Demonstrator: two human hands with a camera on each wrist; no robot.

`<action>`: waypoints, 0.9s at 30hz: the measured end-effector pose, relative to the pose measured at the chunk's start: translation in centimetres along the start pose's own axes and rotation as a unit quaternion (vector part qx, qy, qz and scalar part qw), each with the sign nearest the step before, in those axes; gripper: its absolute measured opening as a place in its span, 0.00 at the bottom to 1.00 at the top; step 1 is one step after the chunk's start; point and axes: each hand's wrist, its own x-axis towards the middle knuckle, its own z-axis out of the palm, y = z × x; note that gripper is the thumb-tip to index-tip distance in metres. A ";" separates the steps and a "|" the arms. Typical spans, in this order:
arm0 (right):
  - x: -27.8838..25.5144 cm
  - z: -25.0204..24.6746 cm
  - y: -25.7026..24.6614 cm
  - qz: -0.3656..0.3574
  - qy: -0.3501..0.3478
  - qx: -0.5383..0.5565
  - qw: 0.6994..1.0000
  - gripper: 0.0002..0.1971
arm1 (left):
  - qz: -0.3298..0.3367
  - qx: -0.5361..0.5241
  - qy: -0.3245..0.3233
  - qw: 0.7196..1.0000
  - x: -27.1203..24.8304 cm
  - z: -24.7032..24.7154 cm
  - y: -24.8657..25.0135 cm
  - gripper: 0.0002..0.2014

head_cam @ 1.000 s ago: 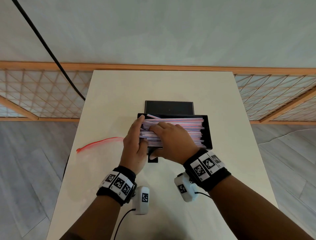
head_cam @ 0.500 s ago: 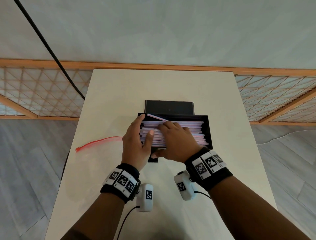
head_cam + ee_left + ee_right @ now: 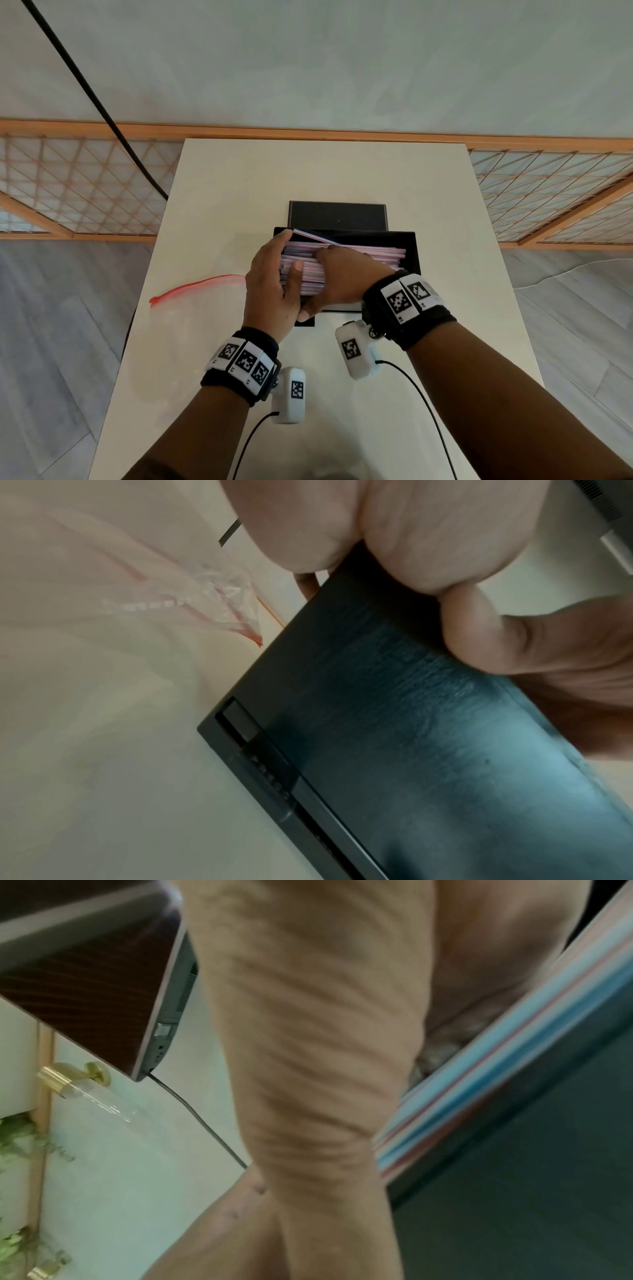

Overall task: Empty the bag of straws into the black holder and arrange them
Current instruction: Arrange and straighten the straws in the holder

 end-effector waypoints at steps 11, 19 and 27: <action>0.1 -3.0 0.4 -0.023 -0.093 0.026 0.995 0.42 | 0.031 0.005 -0.006 0.999 0.1 0.0 -0.3 0.23; 1.1 -3.1 0.4 -0.017 -0.116 0.018 0.993 0.36 | 0.046 0.004 -0.010 0.999 0.2 0.0 -0.6 0.22; 1.2 -3.1 0.4 -0.045 -0.086 0.033 0.995 0.41 | 0.048 -0.012 -0.005 0.999 0.2 -0.1 -0.5 0.22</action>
